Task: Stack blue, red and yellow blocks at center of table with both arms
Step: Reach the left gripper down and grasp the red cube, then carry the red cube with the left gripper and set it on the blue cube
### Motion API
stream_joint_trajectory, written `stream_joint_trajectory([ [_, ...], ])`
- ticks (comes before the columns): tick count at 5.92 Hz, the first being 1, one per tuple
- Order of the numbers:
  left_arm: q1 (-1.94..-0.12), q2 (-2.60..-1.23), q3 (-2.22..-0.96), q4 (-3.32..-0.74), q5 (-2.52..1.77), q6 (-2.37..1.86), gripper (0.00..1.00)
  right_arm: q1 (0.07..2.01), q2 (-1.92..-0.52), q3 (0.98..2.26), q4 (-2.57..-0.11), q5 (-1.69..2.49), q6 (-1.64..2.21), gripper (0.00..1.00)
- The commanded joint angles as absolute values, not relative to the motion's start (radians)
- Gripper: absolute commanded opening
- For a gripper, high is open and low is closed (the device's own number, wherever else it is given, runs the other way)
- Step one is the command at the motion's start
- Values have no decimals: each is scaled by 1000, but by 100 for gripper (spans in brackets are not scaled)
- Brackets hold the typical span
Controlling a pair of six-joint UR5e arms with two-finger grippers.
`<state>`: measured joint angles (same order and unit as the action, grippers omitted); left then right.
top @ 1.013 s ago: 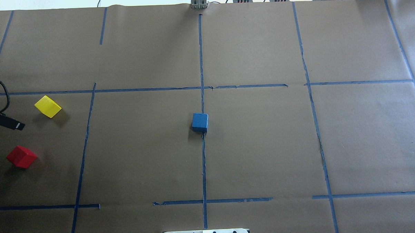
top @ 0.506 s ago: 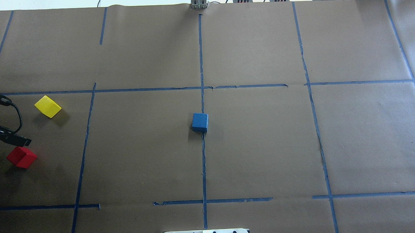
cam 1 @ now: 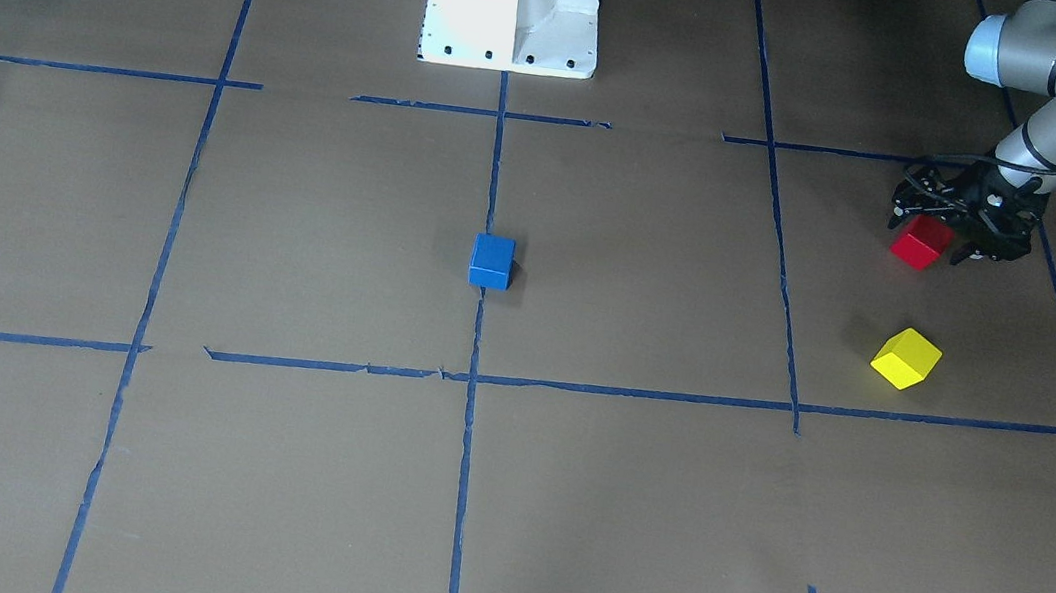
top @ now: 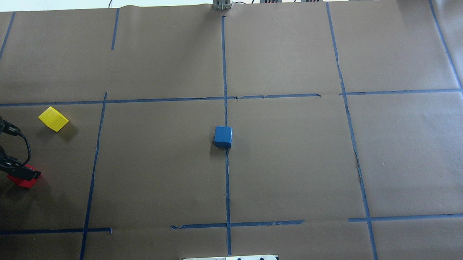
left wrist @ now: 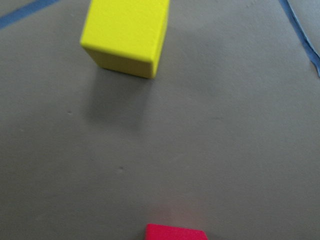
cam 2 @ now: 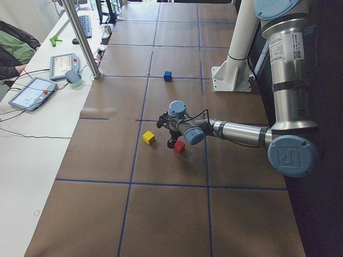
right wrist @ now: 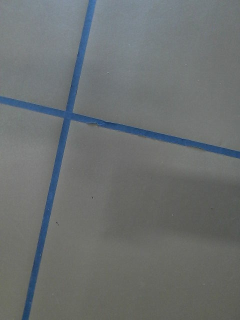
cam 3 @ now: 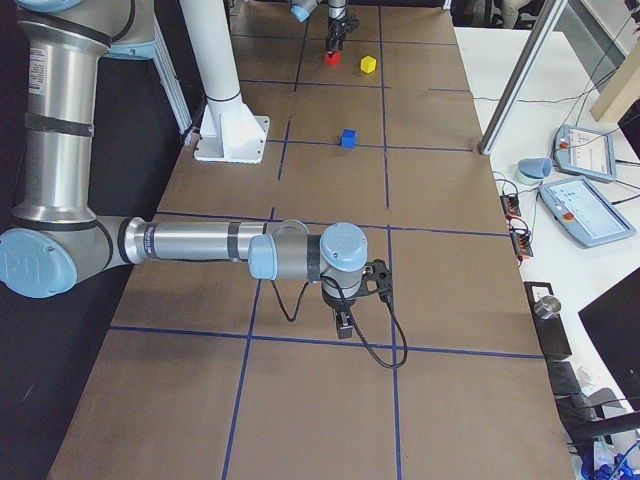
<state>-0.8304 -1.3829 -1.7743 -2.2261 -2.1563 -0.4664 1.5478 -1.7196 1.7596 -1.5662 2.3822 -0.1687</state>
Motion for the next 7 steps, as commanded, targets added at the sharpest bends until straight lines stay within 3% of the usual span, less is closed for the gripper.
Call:
stream_joint_trajectory([
  [1,-796,-1384,-1752,-2227,-2154,-468,100,1548,-1721,1758,-1566,2382,-169,100],
  [2,-793,-1382,-1752,-2226,-2152,-466,82,1548,-1721,1758,-1566,2382,-169,100],
  [3,-792,-1382,-1744,-2223,-2152,-466,50,1548,-1720,1758,-1566,2382,-169,100],
  [5,-795,-1384,-1768,-2224,-2151,-471,11,1548,-1720,1758,-1566,2382,-169,100],
  [7,-796,-1416,-1857,-2185,-2154,-558,8,1548,-1720,1758,-1566,2382,-169,100],
])
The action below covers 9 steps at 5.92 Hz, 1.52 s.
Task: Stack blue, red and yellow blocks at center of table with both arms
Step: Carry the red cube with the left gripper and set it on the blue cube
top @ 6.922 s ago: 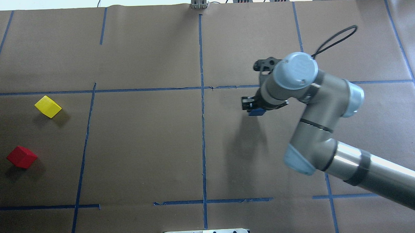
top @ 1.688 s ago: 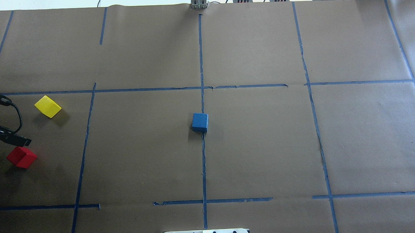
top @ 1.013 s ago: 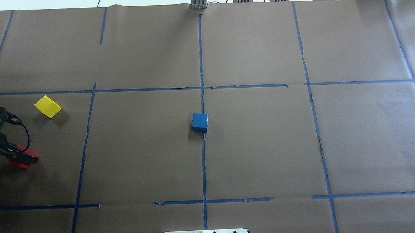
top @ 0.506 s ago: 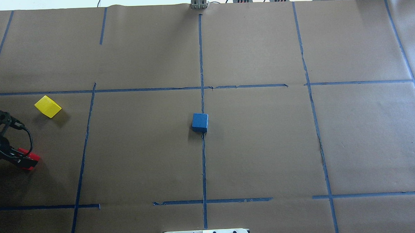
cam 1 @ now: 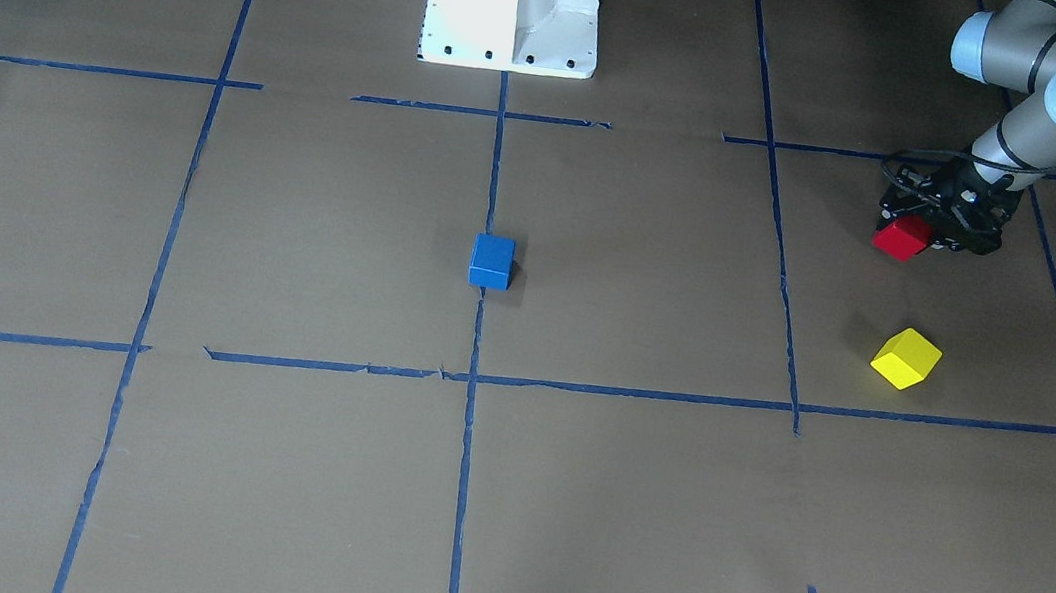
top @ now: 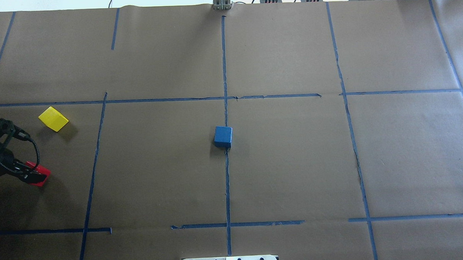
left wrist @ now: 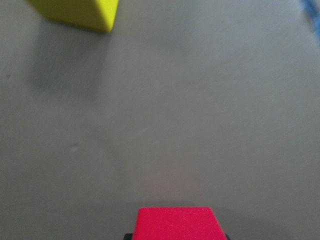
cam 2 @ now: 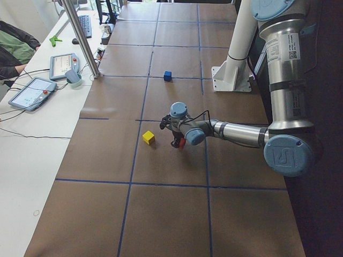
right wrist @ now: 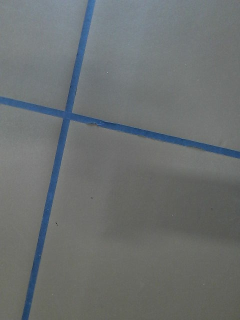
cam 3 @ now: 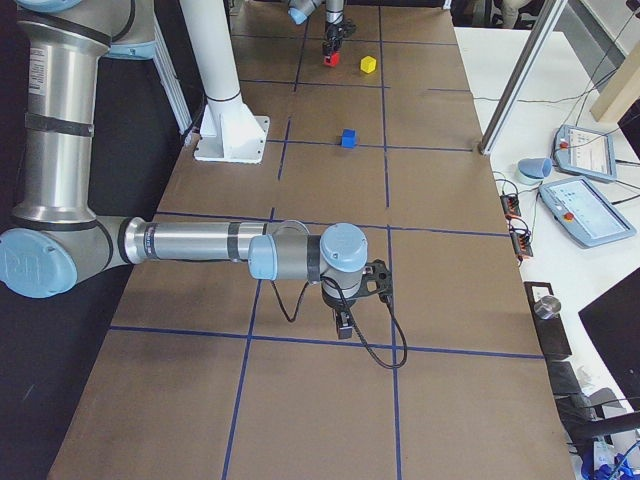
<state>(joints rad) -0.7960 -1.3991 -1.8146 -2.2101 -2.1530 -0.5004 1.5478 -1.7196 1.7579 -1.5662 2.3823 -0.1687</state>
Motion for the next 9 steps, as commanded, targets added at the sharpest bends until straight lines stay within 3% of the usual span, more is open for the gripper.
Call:
stream_joint_trajectory([
  [1,-796,-1516,-1882,-2086,-2154,-636,8,1548,-1720,1759,-1566,2382,-169,100],
  [3,-793,-1799,-1899,-1749,-2151,-702,8,1548,-1720,1758,-1566,2382,-169,100],
  [5,-679,-2077,-1891,-1451,-2129,-879,8,1548,-1720,1759,-1566,2382,-169,100],
  [8,-563,-2313,-1737,-1442,-2031,-1107,8,1548,-1718,1759,-1566,2381,-169,100],
  [9,-540,-2407,-1624,-1445,-1979,-1124,8,1548,-1718,1759,-1566,2381,-167,100],
])
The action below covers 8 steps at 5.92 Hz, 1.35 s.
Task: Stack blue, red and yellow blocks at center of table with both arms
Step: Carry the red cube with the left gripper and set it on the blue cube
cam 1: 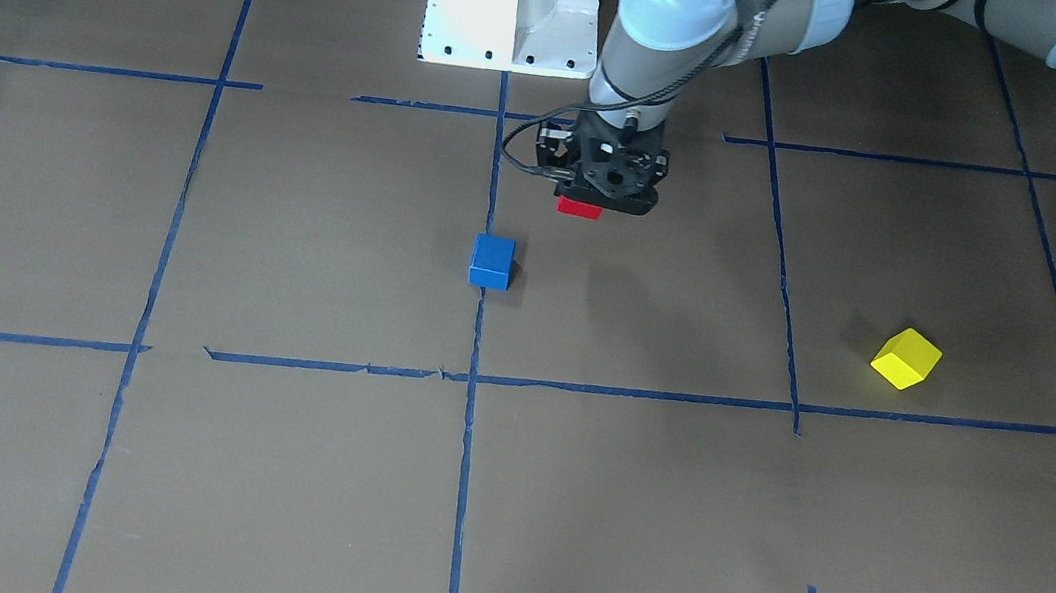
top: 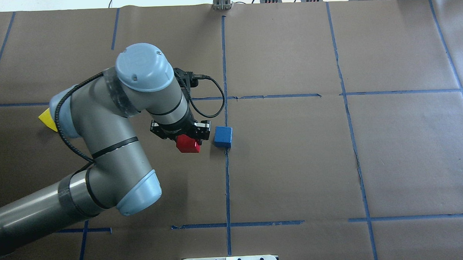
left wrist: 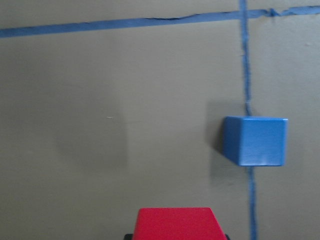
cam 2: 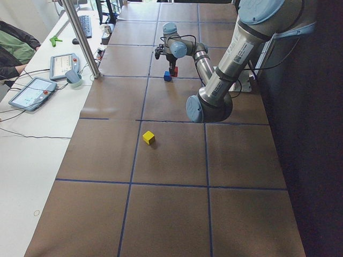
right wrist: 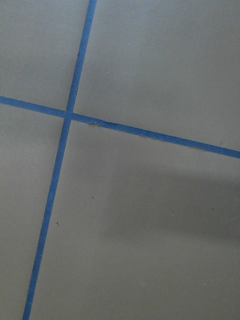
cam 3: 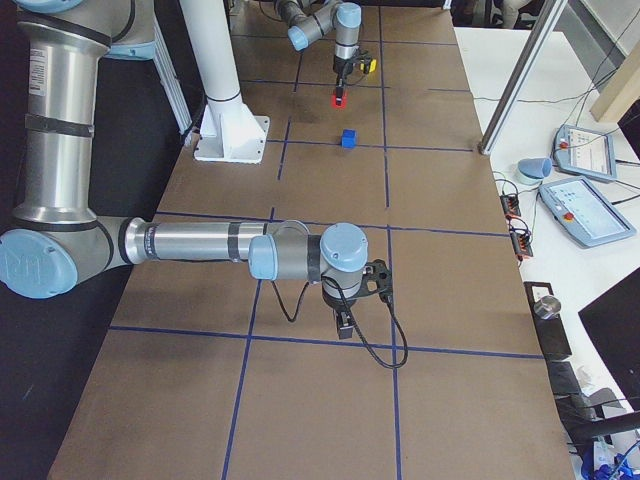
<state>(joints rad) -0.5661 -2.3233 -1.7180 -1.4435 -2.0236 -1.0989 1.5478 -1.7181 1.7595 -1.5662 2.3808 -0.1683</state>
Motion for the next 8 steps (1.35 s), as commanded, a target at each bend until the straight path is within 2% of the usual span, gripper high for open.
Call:
stream_joint_trajectory([
  [1,-540,-2466,-1532,-1462,-1979,-1124,8,1548,-1718,1758,-1566,2381,-169,100],
  [2,-538,-2511,-1467,-1462,-1979,-1123,8,1548,-1720,1758,-1566,2381,-167,100],
  [8,-526,-2507,-1416,-1535,-1942,-1121,8,1548,-1720,1756,-1566,2381,-169,100],
])
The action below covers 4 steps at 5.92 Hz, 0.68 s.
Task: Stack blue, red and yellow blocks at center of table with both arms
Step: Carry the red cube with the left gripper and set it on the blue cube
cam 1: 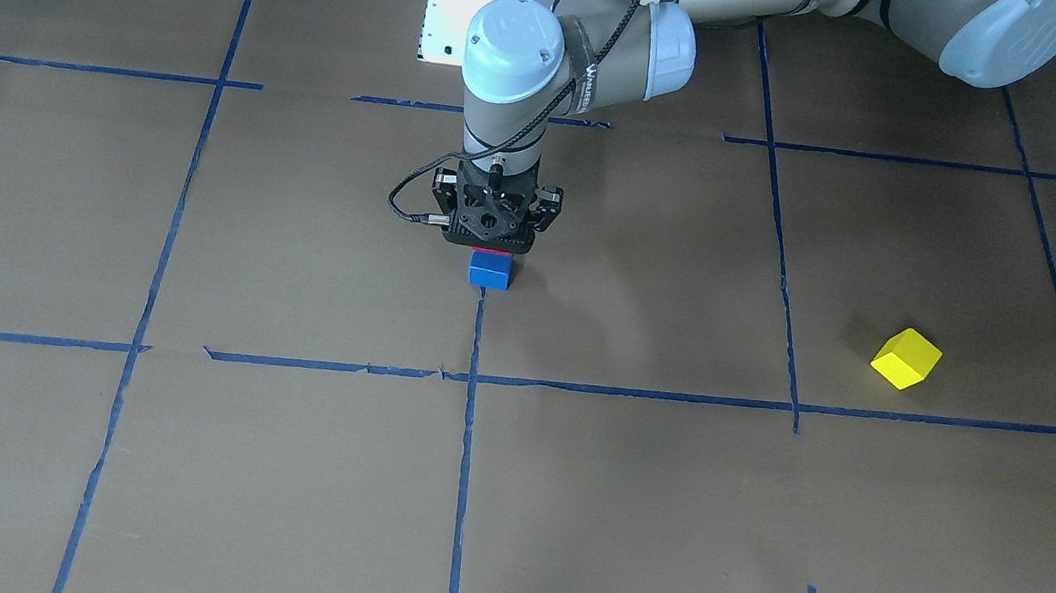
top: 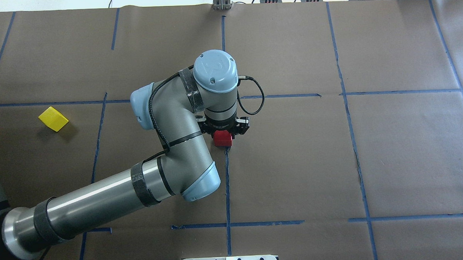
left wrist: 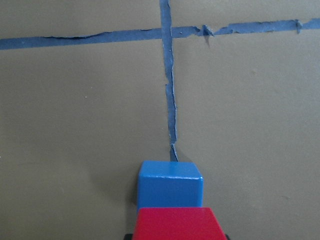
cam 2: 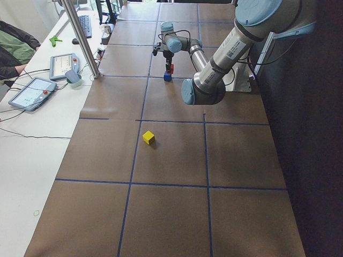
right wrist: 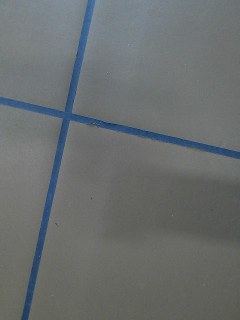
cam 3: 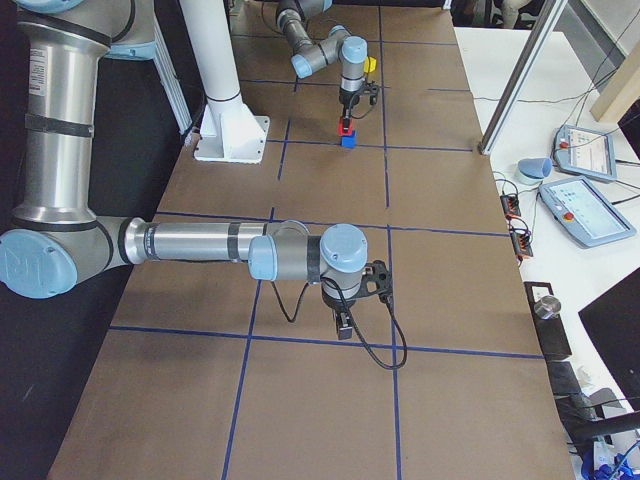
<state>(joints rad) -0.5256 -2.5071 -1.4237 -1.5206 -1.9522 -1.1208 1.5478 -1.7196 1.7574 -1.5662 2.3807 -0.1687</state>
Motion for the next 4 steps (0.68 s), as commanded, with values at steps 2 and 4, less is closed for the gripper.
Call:
stream_joint_trajectory([
  [2,-525,-2507,-1393,-1562,-1936,-1120,8,1548,-1720,1756,-1566,2381,-169,100],
  [4,-525,-2507,-1391,-1562,-1937,-1118,11,1548,-1720,1755,-1566,2381,-169,100],
])
